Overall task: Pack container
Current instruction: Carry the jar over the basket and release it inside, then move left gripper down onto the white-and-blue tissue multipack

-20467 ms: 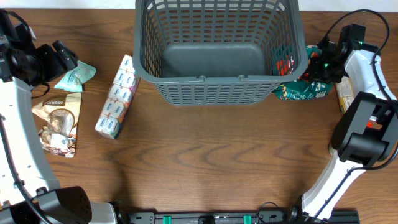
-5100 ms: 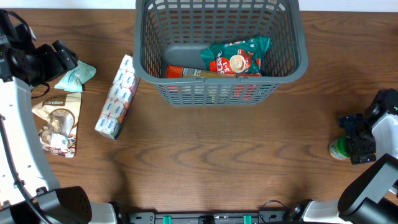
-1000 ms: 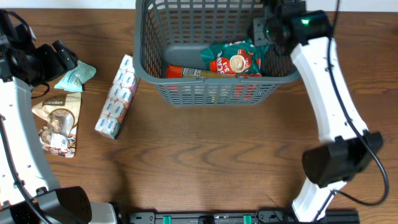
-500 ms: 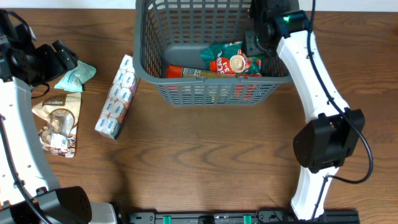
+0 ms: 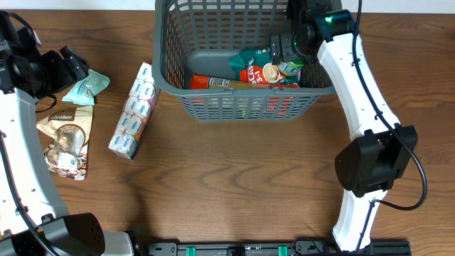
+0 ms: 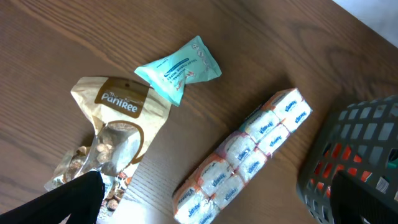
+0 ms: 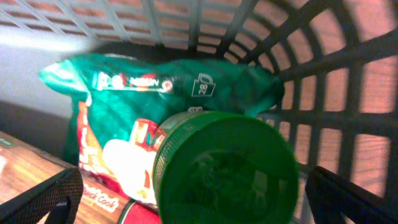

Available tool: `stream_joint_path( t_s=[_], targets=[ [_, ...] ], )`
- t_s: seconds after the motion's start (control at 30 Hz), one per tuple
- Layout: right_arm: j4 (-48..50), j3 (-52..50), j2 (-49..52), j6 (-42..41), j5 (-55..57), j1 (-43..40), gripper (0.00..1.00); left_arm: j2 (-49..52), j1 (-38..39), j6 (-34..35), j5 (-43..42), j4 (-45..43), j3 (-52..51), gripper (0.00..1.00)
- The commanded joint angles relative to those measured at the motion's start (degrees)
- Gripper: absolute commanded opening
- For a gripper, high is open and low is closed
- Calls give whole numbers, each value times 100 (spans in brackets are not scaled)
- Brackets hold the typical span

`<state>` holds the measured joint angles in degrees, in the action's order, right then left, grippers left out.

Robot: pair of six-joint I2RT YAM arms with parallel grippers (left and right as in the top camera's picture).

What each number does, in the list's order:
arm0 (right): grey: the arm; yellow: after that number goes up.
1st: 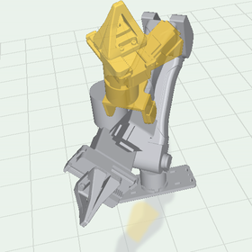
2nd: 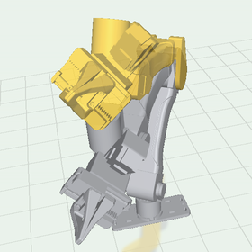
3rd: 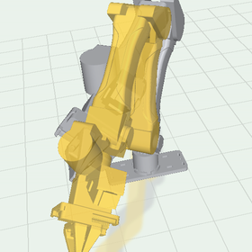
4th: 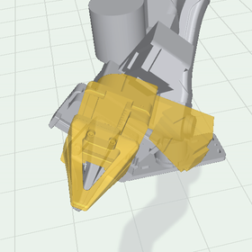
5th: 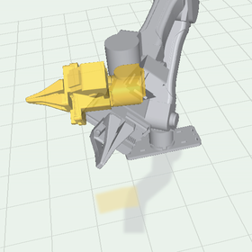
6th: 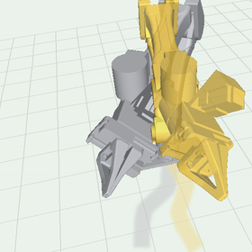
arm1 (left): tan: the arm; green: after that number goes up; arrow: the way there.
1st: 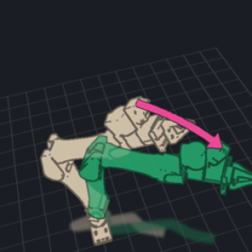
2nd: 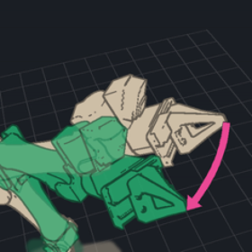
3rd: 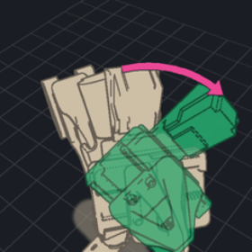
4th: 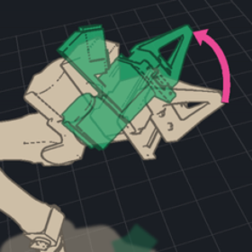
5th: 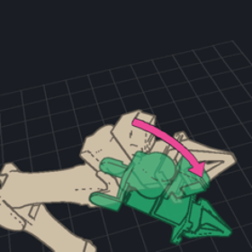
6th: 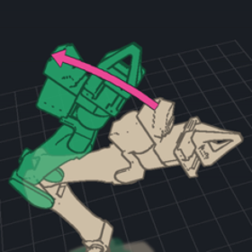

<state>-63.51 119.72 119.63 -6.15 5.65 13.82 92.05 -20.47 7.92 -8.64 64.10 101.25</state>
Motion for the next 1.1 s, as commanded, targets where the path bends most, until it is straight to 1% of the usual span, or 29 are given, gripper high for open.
stream_joint_path(
  t_s=[0.0,0.1,0.17,0.27,0.33,0.37,0.5,0.63,0.77,0.9,1.07],
  targets=[
    [-153,678,-144,-63,13,-68,99,7,-9,52,-11,9,13,98],
    [-448,1355,-299,-68,173,-70,99,7,-9,52,-11,9,13,99],
    [-662,1832,-444,-136,568,-87,99,7,-9,52,-11,9,13,99],
    [-1056,2413,-732,-564,1488,-199,99,7,-9,52,-11,9,13,99],
    [-1353,2601,-964,-1036,2063,-361,99,7,-9,52,-11,9,13,99],
    [-1589,2647,-1147,-1408,2398,-522,99,7,-9,52,-11,9,13,99],
    [-2334,2647,-1596,-2439,2983,-1193,99,7,-9,52,-11,9,13,99],
    [-2855,2647,-1814,-3012,2990,-2055,99,7,-9,52,-11,9,13,99],
    [-3097,2618,-1801,-3064,2776,-2673,99,7,-9,52,-11,9,13,99],
    [-3123,2505,-1799,-3067,2621,-2979,99,7,-9,52,-11,9,13,99],
    [-3126,2494,-1799,-3064,2621,-3025,99,7,-9,52,-11,9,13,99]
  ],
)
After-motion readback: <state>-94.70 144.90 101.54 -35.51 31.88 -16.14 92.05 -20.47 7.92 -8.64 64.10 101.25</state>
